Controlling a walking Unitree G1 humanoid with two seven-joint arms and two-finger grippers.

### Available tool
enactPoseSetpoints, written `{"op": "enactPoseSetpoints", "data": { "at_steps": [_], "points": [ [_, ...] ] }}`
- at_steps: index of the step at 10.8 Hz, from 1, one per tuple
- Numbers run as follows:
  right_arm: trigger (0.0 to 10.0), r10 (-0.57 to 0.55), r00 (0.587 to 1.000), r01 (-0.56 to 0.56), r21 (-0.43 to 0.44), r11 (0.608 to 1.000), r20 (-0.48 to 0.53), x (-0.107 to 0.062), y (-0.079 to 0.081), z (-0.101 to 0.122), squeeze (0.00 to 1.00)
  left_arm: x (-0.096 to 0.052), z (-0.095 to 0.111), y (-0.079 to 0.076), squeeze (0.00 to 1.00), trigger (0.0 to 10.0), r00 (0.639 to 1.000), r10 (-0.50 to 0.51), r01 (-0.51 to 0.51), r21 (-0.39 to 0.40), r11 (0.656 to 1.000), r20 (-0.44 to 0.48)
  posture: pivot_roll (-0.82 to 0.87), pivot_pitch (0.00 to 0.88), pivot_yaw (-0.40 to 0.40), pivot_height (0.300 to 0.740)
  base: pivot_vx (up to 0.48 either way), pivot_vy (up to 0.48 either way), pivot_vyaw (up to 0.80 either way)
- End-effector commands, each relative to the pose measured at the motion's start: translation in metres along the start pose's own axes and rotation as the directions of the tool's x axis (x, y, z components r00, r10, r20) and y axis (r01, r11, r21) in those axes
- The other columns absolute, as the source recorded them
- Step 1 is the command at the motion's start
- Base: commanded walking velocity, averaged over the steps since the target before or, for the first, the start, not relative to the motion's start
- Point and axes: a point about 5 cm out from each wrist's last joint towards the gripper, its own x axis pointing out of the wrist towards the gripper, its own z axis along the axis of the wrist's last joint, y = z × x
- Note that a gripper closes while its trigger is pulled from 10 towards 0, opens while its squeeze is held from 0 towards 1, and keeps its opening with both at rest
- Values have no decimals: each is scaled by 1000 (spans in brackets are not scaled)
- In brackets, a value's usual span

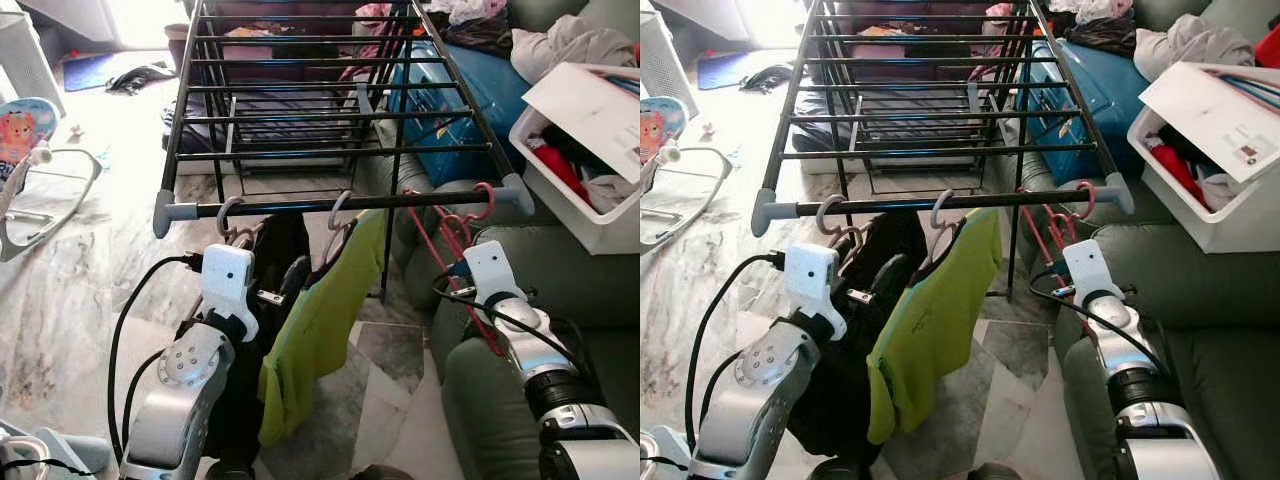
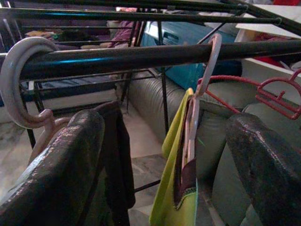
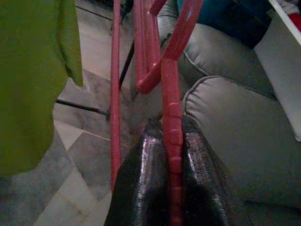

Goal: Hang hanger

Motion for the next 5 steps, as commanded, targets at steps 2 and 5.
{"op": "enactPoseSetpoints", "data": {
  "at_steps": [2, 5],
  "points": [
    [10000, 48, 999, -48, -8, 999, 8, -1, 11, -5, 0, -1, 5, 0, 0, 10000, 1000, 1, -1, 10, 1000, 10, 15, 9, -36, 740, 0, 0, 0],
    [10000, 65, 998, -63, -57, 996, 26, -3, 15, -10, 0, 1, 5, -2, 0, 10000, 1000, -4, 4, 7, 1000, 9, 11, 7, -38, 740, 0, 0, 0]
  ]
}}
